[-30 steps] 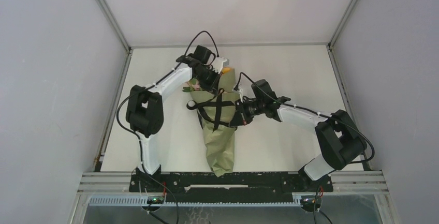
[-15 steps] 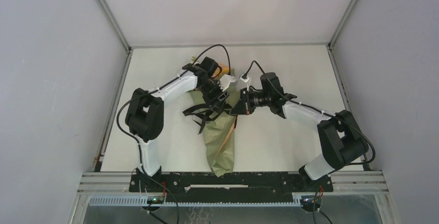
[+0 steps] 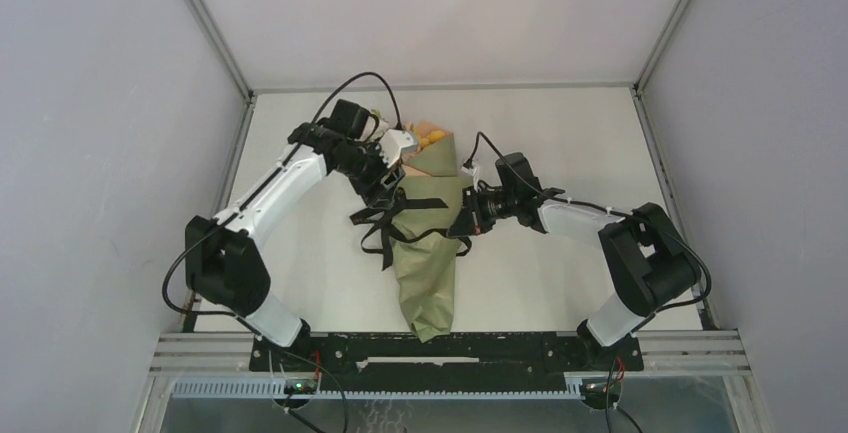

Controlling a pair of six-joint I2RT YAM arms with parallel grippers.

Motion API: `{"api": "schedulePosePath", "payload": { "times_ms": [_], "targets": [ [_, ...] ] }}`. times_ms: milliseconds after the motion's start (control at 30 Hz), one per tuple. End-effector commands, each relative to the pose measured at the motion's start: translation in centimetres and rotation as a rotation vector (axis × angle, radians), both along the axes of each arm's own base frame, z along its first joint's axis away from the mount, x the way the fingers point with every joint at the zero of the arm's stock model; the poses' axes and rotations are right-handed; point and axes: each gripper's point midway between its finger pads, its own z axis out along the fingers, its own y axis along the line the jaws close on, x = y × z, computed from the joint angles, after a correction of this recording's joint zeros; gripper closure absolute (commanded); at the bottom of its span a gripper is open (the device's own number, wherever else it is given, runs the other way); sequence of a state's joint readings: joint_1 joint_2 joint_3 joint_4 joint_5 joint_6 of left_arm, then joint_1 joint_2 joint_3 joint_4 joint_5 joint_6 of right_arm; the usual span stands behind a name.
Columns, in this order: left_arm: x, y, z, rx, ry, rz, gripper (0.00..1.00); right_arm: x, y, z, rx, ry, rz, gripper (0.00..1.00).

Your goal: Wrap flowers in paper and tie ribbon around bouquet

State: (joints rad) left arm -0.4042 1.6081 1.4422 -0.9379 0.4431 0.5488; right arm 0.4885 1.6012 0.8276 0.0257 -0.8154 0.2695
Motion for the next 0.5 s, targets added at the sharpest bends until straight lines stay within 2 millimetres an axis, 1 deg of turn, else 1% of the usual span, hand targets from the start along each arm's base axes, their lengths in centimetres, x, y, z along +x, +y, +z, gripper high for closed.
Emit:
{"api": "schedulePosePath", "payload": {
  "times_ms": [0, 100, 167, 300, 467],
  "targets": [
    [-0.6, 2.4, -5.6, 0.153, 0.082, 0.074, 0.33, -0.5, -0.3, -1.3, -0.036, -0.014, 0.016, 1.00],
    [-0.7, 2.3, -7.7, 0.163, 0.133, 0.085, 0.29, -0.6, -0.4, -1.5, -0.046, -0.011, 0.015, 1.00],
    [-0.2, 2.2, -8.6, 0.169, 0.127, 0.108, 0.28, -0.5, -0.4, -1.6, -0.049, -0.015, 0.015, 1.00],
    [1.4, 2.2, -9.2, 0.181, 0.089, 0.153, 0.28, -0.8, -1.0, -2.4, -0.079, 0.015, 0.010, 1.00],
    [1.8, 2.5, -9.9, 0.197, 0.079, 0.162, 0.29, -0.6, -1.8, -3.0, -0.098, 0.038, -0.025, 1.00]
  ]
}}
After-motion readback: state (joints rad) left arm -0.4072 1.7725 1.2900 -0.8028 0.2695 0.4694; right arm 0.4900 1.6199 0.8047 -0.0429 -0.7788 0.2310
